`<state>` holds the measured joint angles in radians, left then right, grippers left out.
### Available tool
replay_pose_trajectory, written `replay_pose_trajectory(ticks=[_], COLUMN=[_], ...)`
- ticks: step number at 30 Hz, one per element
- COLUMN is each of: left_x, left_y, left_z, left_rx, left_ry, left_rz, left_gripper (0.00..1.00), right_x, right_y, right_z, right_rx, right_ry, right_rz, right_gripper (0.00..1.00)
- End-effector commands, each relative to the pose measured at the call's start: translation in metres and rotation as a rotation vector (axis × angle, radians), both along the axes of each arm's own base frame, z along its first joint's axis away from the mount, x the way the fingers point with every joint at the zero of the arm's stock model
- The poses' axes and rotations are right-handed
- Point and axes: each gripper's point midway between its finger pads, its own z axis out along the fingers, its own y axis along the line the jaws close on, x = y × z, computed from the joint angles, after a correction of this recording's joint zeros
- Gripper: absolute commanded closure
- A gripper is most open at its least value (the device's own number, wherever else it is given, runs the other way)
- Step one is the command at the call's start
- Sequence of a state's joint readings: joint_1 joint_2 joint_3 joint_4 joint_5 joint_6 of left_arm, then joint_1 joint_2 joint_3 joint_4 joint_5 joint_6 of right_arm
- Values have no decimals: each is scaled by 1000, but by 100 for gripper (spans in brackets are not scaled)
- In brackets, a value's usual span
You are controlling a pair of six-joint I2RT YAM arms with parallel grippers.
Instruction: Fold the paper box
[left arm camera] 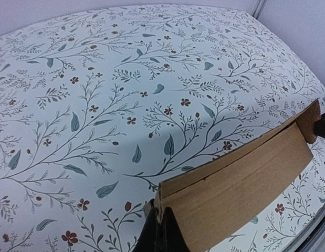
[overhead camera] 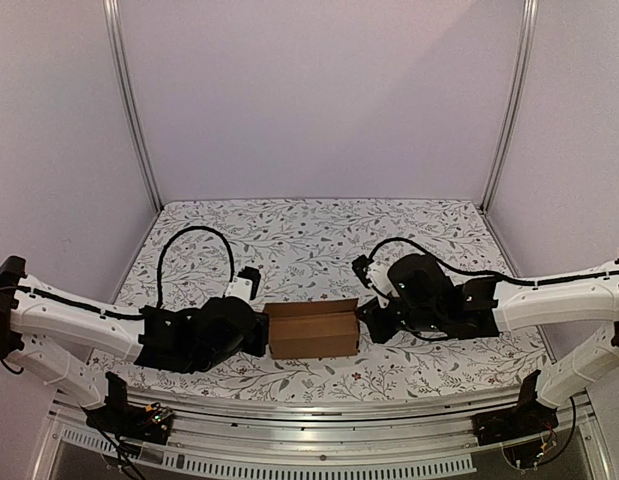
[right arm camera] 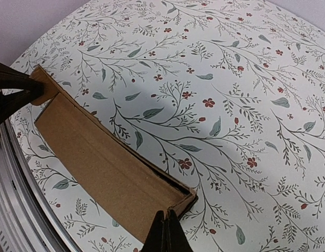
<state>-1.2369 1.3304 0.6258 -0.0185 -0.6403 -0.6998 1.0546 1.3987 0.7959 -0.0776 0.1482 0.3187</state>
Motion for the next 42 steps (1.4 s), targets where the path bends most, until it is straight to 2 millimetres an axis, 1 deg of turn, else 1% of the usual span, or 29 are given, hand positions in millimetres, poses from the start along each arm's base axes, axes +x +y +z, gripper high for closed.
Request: replay_pose_trajectory(ticks=[1, 9, 15, 22, 30, 38, 42], left_x=[-15, -16, -16, -16, -18, -22, -25], left_y=[1, 0, -1, -1, -4, -11, -16], left_z=[-25, -25, -25, -28, -32, -26, -28], left_rx=[99, 101, 104, 107, 108, 76, 44], left_ry=[60, 59, 60, 65, 81, 110, 145], left_rz=[-60, -62, -65, -62, -63, -72, -67], left_gripper=[100, 100, 100, 100, 100, 100, 100], right_x=[-6, -6, -8, -15, -21, -21, -20], right_y=[13, 12, 10, 2, -4, -4, -2], right_z=[3, -3, -2, -21, -34, -35, -31], right_rx=[14, -4, -11, -73, -123, -130, -125], right_ry=[13, 17, 17, 19, 12, 5, -6], right_rz=[27, 18, 20, 6, -10, -19, -24], right_gripper=[100, 100, 100, 100, 100, 100, 100])
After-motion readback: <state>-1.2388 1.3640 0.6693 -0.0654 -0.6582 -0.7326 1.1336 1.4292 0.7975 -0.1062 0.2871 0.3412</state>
